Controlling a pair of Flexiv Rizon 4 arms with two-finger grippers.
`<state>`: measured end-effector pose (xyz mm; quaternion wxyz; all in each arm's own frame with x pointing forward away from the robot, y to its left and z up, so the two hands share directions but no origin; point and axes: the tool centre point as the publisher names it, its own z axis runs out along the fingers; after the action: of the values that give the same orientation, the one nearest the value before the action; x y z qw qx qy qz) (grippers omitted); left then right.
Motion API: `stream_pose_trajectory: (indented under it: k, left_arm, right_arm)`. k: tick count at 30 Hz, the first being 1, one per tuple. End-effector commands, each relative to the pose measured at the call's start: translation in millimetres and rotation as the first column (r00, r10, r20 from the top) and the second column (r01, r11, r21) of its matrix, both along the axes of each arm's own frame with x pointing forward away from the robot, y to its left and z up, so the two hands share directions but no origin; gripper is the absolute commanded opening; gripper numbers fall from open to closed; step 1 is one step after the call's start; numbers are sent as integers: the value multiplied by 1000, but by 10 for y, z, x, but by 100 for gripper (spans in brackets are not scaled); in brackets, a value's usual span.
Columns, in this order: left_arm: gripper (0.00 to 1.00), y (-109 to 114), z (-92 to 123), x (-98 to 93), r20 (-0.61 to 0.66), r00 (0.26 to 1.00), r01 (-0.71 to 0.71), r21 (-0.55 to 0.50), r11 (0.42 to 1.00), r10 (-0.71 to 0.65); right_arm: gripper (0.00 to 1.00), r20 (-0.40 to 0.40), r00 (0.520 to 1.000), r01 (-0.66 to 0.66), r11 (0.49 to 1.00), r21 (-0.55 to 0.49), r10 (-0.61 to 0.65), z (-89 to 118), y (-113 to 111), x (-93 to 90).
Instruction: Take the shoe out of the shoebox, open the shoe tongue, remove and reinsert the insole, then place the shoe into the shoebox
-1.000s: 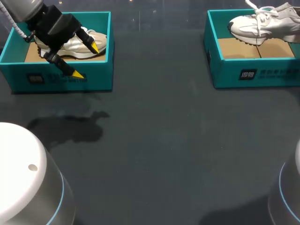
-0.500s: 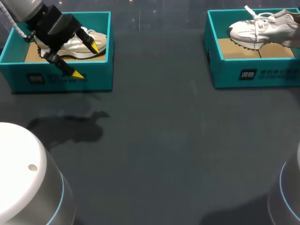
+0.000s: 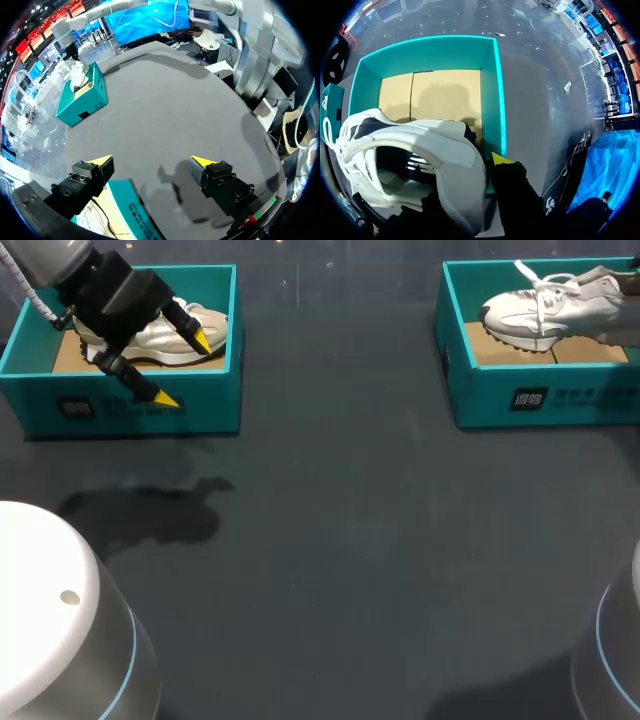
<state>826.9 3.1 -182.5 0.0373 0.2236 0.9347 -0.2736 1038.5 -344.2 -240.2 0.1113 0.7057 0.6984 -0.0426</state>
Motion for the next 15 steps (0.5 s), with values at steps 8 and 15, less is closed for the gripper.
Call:
stream_pose_trajectory:
  k: [8, 15]
  left_arm:
    - [100, -4, -3, 5, 0, 1000, 1, 3, 1000, -1]
    - [100, -4, -3, 5, 0, 1000, 1, 3, 1000, -1]
  right_arm:
    - [0, 8, 999, 34, 999, 5, -34, -182, -163, 31]
    - [0, 8, 1000, 22, 1000, -18, -22, -301, -128, 25]
